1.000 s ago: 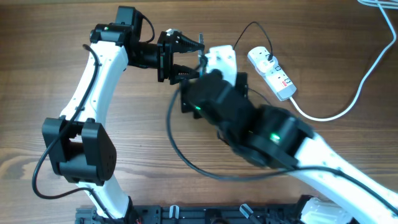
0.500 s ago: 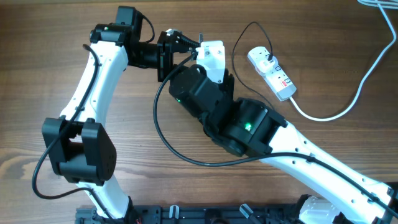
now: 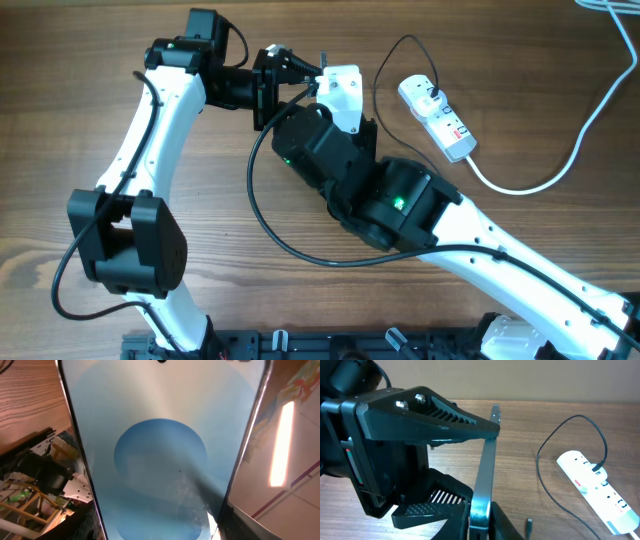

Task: Plug charger to phone and switch on socket

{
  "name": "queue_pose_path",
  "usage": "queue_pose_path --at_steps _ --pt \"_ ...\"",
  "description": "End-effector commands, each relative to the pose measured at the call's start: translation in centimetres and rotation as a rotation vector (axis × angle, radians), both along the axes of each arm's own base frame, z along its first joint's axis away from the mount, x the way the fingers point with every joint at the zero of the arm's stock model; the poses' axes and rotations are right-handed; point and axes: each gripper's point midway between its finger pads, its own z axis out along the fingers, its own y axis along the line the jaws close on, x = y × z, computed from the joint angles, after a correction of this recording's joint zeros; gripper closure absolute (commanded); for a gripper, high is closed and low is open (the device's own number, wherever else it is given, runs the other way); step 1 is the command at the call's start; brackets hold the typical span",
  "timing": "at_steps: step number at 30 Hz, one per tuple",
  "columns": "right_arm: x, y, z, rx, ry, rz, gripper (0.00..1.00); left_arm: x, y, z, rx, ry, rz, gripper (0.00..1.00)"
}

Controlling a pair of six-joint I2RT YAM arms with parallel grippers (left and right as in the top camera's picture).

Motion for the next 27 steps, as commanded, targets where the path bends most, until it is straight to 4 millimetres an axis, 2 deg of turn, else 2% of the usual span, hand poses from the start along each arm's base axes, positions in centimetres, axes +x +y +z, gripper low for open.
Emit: queue_pose_path --at_steps 1,5,9,15,21,23,27 --pt "0.2 0.1 0.4 0.002 -0.013 -0.009 0.86 -0.4 0.4 2.6 -0.054 -0.053 -0.001 0.4" --pt "0.2 0.1 0.4 0.003 -0.013 -0.009 0.86 -0.4 0.4 2.6 -0.055 -0.052 -0.001 0.4" --pt "0.2 0.1 0.4 0.003 -0.013 -0.01 0.95 -0.4 0.4 2.6 -0.055 -0.053 -0.001 0.4" --pt "0.3 0.2 0.5 0.006 -0.016 -0.01 0.95 -0.4 0.4 2.6 -0.054 -0.053 -0.001 0.39" --pt "0.6 0.6 1.6 0.059 -0.047 -0.012 0.95 -0.3 0.4 2.6 -0.055 -0.064 -0.001 0.22" --pt "0.8 0.6 2.5 0.105 -0.071 -0.03 0.95 -0.3 0.4 2.6 -0.055 -0.064 -0.001 0.14" --pt "0.9 -0.4 3.8 0.232 -0.093 -0.142 0.96 -0.3 0.4 2.6 -0.055 -0.065 -0.001 0.13"
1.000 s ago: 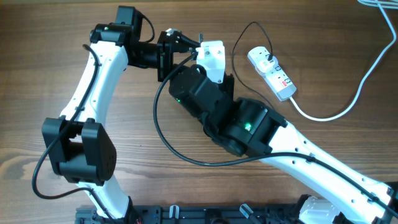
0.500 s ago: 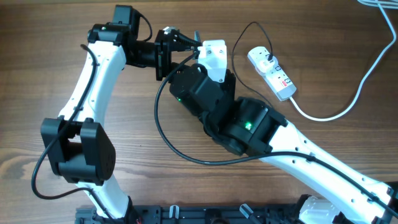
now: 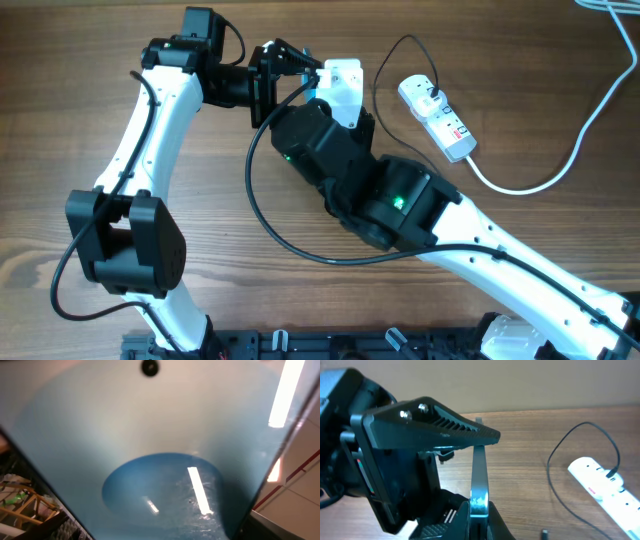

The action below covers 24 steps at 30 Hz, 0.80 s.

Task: Plug charger to phone and switch on socket

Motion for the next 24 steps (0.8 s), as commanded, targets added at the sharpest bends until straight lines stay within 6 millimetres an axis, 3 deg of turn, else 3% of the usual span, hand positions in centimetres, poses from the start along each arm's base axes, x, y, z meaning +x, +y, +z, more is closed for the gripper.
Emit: queue_pose_path --at_steps 1,4,7,10,24 --pt "0.0 -1.3 2.6 0.182 -0.04 -0.128 0.95 -0.5 0.1 2.2 -0.03 -0.063 -0.006 0.14" --pt "-0.3 -1.8 2.6 0.417 0.017 -0.261 0.96 -0.4 0.1 2.2 -0.032 -0.079 -0.006 0.15" --pt "-1.1 -2.9 0.9 0.76 0.135 -0.52 0.95 -0.4 0.1 2.2 -0.033 -0.078 -0.006 0.24" --pt "-1.9 -4.2 -0.7 0.997 0.207 -0.744 0.96 -0.4 0.1 2.2 -0.032 -0.079 -0.006 0.25" --pt "-1.1 -3.0 0.8 1.152 0.199 -0.741 0.95 -0.4 0.1 2.2 -0.033 -0.076 -0.006 0.33"
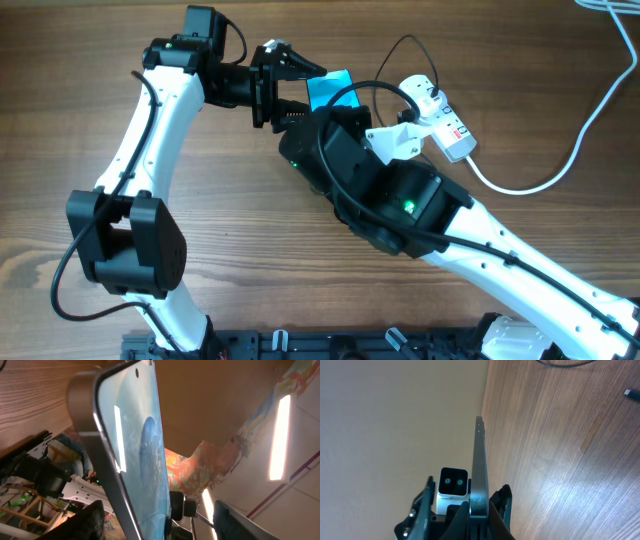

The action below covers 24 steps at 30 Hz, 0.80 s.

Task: Plug charger to phone and switch on socket

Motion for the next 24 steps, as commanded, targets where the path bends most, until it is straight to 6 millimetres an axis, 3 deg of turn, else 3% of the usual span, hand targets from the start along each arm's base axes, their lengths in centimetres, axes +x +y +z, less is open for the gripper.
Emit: queue_pose_path --at_steps 1,15,24 --pt "0.0 -0.2 1.6 0.052 -0.035 -0.022 0.96 -0.5 0.2 2.2 -0.032 -0.042 -0.003 0.34" --pt "0.3 0.1 1.8 0.065 -0.05 -0.027 0.95 -0.5 0.2 2.2 -0.01 0.13 -0.001 0.63" --pt "0.6 0.7 0.5 0.04 -0.028 -0.02 0.95 -0.5 0.2 2.2 -0.01 0.129 -0.001 0.7"
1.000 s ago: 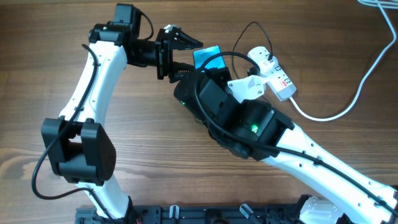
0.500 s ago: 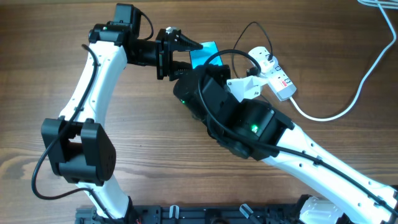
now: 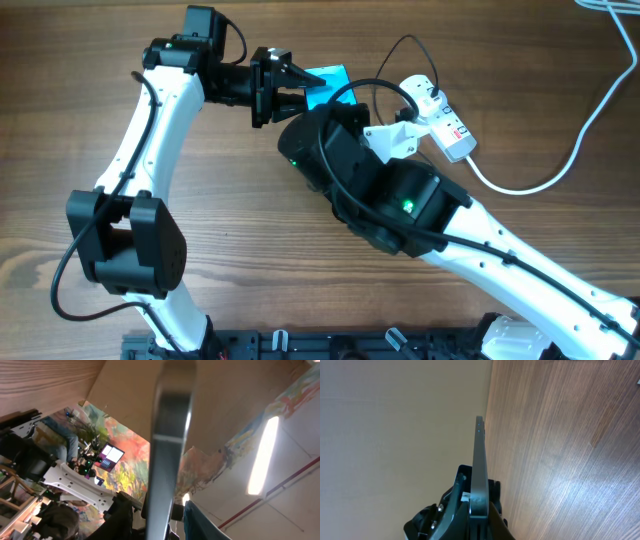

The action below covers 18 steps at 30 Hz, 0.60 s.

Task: Plug charger to phone and switch on socket

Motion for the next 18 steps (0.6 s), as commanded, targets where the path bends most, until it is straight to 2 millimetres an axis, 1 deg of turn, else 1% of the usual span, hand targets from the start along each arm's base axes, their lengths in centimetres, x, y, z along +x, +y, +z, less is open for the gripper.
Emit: queue_pose_path --at_steps 1,6,8,10,15,16,18 --pt "0.24 0.26 0.2 0.006 -0.011 -0.011 0.95 -0.44 0.23 2.07 -0.028 -0.047 -0.001 0.7" --pt "0.2 0.5 0.17 0.014 -0.006 -0.001 0.95 -0.44 0.23 2.06 -0.028 -0.047 -0.001 0.7" --pt "0.18 0.63 0.17 0.017 -0.004 0.005 0.95 -0.44 0.23 2.07 -0.028 -0.047 -0.001 0.75" --pt "0.16 0.64 0.14 0.013 -0.003 0.009 0.95 -0.44 0.23 2.07 -0.028 -0.047 -0.001 0.76" --pt "0.1 1.06 0.14 -0.005 -0.002 0.046 0.95 -0.44 0.23 2.06 -0.028 -0.047 -0.001 0.83" --pt "0.12 1.11 0.19 -0.009 -0.005 0.051 0.92 -0.44 0.23 2.06 -0.028 -0.047 -0.001 0.83" --pt "0.07 1.22 0.15 -0.006 -0.001 0.056 0.84 -0.44 0.23 2.06 -0.028 -0.047 -0.001 0.85"
